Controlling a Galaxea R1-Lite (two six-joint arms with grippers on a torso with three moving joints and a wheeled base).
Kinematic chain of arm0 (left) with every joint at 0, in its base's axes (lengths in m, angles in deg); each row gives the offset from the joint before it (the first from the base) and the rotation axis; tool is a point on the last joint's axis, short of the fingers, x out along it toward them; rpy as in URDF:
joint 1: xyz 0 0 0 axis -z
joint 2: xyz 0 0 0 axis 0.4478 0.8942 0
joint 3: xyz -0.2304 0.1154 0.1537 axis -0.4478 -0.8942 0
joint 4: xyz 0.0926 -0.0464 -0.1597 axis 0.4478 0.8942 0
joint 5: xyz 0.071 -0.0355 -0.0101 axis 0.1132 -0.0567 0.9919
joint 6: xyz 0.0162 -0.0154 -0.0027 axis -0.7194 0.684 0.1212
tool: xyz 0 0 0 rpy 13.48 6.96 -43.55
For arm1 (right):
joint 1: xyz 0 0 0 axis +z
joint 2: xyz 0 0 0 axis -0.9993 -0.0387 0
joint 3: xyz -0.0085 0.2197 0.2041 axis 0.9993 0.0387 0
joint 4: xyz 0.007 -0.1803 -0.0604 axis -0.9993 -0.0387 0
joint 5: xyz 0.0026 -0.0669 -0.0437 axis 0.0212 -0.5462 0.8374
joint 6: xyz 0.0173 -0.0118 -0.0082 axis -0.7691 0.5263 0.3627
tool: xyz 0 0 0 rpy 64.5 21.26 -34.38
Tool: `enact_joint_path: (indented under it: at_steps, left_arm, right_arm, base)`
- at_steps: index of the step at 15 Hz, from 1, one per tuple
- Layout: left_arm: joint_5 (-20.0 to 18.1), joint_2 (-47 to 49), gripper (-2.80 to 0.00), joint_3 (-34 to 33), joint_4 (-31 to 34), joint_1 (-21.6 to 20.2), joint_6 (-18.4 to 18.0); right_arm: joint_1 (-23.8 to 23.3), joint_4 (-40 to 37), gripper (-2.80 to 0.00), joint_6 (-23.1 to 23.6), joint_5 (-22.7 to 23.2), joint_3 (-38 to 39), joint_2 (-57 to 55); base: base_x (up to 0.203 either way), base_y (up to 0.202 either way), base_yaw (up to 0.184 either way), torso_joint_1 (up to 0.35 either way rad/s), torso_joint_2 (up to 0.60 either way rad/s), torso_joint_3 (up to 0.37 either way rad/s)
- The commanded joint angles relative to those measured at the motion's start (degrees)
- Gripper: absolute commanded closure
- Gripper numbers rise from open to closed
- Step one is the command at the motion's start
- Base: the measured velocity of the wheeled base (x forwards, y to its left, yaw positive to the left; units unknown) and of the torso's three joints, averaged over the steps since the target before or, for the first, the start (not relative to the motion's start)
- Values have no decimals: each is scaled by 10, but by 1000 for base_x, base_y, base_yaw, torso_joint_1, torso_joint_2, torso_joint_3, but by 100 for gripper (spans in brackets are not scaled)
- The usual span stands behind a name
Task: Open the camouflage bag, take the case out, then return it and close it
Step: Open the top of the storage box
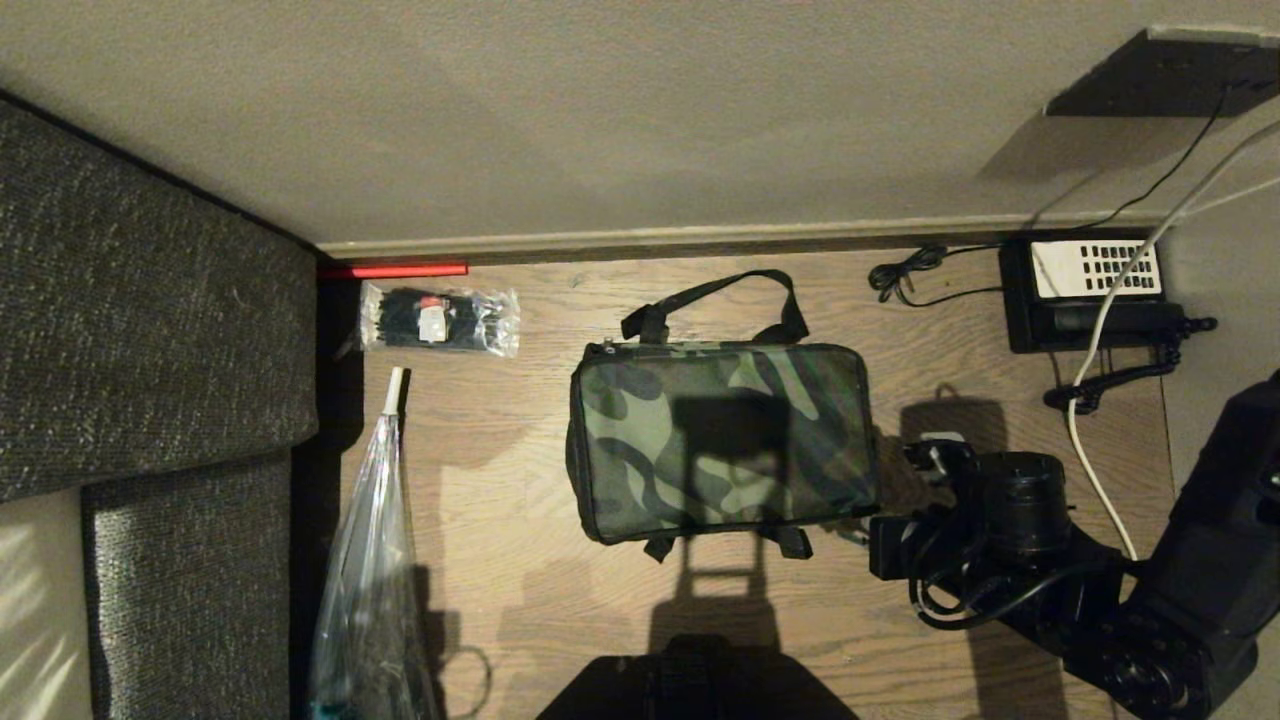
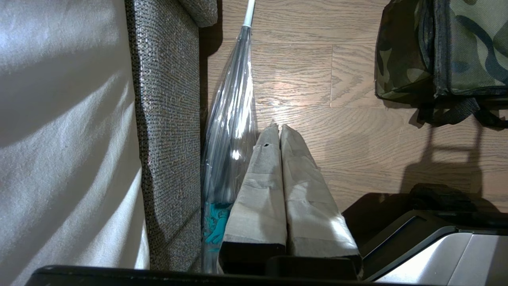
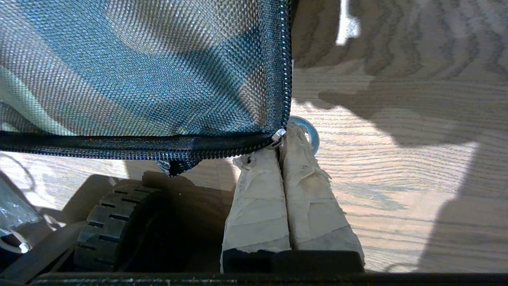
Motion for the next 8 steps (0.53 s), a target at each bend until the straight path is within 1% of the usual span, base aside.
enact_joint_path:
  at_steps: [1,4,6,8]
  left_arm:
    - [0,-1,0,-2,0,0,0]
    - [0,-1,0,-2,0,0,0]
    - [0,-1,0,-2,0,0,0]
    - [0,-1,0,-2,0,0,0]
  right_arm:
    - [1,5,0,0,0,-3,3]
    - [2,4,0,9,2,-5,3]
    - [2,3,0,10,13,-3,2]
    - [2,2,0,27,15,0,-4]
  base:
    - [0,0,0,0,0,0]
    - [0,0,0,0,0,0]
    - [0,0,0,0,0,0]
    - [0,0,0,0,0,0]
